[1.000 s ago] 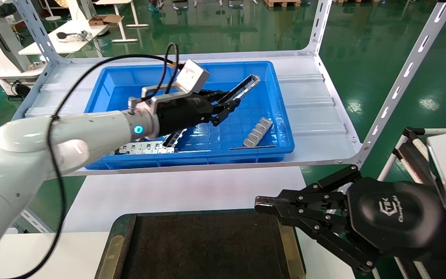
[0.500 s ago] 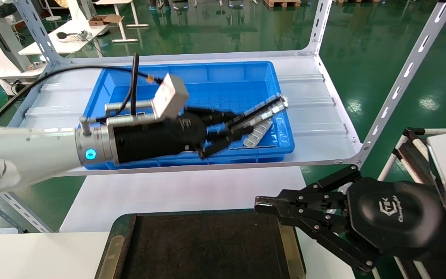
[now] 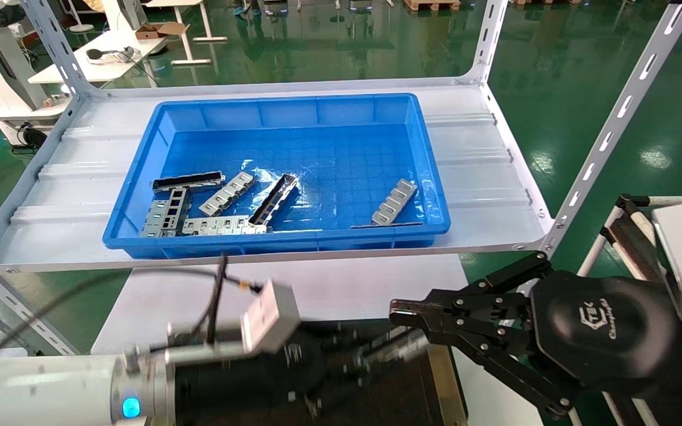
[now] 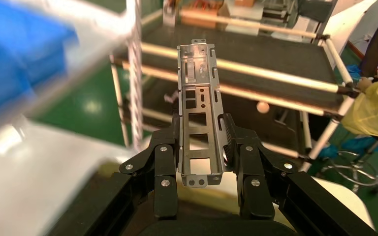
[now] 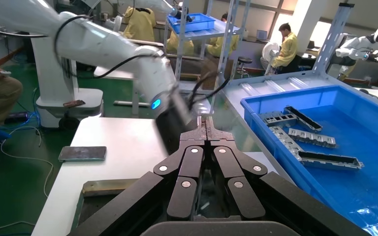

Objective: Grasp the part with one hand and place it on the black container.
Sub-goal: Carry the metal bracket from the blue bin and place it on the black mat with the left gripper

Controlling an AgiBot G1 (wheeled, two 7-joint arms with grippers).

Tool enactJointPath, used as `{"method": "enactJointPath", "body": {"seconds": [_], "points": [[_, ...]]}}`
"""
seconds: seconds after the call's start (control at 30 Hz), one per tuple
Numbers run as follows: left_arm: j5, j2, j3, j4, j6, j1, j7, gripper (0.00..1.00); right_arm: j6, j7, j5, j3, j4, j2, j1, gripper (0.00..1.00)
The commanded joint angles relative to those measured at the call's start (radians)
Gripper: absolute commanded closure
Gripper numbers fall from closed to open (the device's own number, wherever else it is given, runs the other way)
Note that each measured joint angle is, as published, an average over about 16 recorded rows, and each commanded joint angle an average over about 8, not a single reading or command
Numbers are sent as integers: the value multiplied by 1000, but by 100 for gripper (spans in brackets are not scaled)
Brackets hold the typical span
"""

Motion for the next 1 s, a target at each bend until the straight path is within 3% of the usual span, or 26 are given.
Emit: {"method": "enactJointPath", "body": {"seconds": [0.03, 0.2, 0.4, 0.7, 1.0], "points": [[4, -33, 17, -80, -65, 61, -34, 100, 0, 0, 0, 0, 0, 0, 0, 100], [5, -46, 59, -140, -220, 179, -98, 100, 0, 0, 0, 0, 0, 0, 0, 100], [3, -2, 80, -145, -426, 286, -129, 100, 0, 0, 0, 0, 0, 0, 0, 100], [-23, 122, 70, -149, -789, 404, -167, 100, 0, 0, 0, -1, 0, 0, 0, 100], [-50, 268, 59, -148, -1101, 453, -182, 100, 0, 0, 1, -1, 0, 0, 0, 100]]}}
